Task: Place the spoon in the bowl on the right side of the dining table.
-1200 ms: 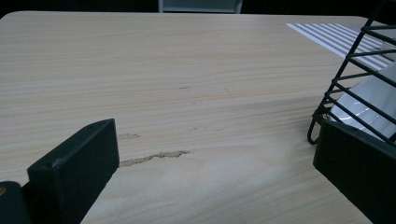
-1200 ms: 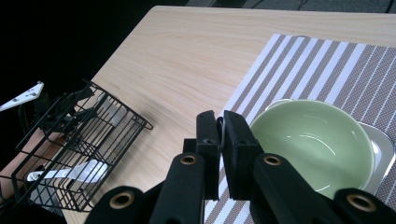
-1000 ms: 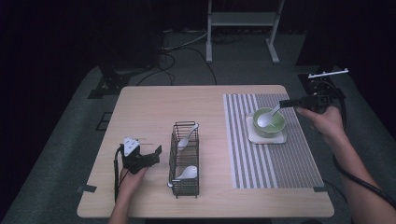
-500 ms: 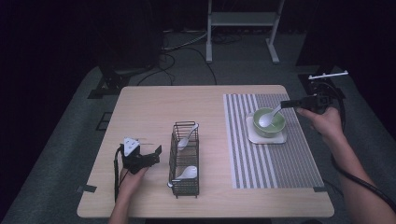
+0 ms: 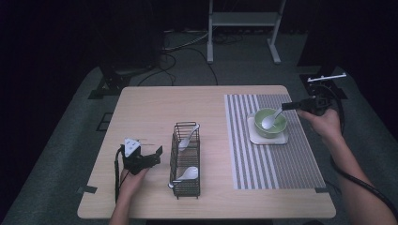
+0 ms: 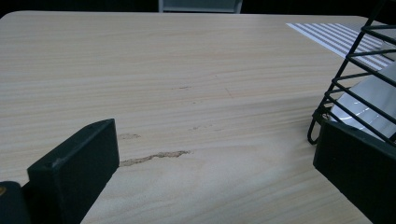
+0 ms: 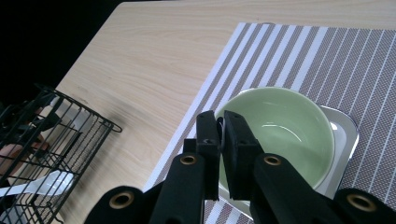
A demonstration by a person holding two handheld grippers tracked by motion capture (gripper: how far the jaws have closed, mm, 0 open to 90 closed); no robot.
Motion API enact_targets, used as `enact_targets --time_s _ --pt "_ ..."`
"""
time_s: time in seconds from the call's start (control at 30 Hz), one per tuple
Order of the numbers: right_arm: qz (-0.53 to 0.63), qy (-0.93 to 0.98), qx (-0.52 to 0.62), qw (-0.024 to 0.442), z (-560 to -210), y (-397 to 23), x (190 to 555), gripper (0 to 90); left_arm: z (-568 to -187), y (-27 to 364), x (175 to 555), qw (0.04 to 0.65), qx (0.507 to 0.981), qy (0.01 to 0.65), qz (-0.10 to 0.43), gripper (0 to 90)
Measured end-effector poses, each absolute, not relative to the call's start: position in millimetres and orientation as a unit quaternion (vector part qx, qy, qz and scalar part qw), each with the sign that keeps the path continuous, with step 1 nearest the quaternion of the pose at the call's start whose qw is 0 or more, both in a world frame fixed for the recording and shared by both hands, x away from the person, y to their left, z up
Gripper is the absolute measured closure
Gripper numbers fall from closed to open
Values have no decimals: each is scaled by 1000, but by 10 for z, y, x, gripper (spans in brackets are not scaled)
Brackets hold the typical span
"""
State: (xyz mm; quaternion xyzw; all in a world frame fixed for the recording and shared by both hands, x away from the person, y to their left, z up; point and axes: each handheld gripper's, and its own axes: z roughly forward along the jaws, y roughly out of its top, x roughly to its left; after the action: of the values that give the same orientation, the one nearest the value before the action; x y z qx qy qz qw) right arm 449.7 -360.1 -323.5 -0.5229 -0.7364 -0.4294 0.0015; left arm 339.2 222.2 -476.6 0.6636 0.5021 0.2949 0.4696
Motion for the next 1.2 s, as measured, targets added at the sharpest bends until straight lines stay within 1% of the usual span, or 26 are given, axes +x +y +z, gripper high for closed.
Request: enact_targets --time_s 0.77,0.93,1.2 --pt "-406 -737 -540 0 -3442 -3549 4608 849 -4765 2225 3393 469 664 502 295 0" --pt "-403 -733 -548 3 -3563 -3563 4627 845 -4765 2226 3393 469 664 502 294 0" --pt "-399 -728 -558 1 -3587 -3618 4638 835 -4767 2221 3392 470 663 502 295 0"
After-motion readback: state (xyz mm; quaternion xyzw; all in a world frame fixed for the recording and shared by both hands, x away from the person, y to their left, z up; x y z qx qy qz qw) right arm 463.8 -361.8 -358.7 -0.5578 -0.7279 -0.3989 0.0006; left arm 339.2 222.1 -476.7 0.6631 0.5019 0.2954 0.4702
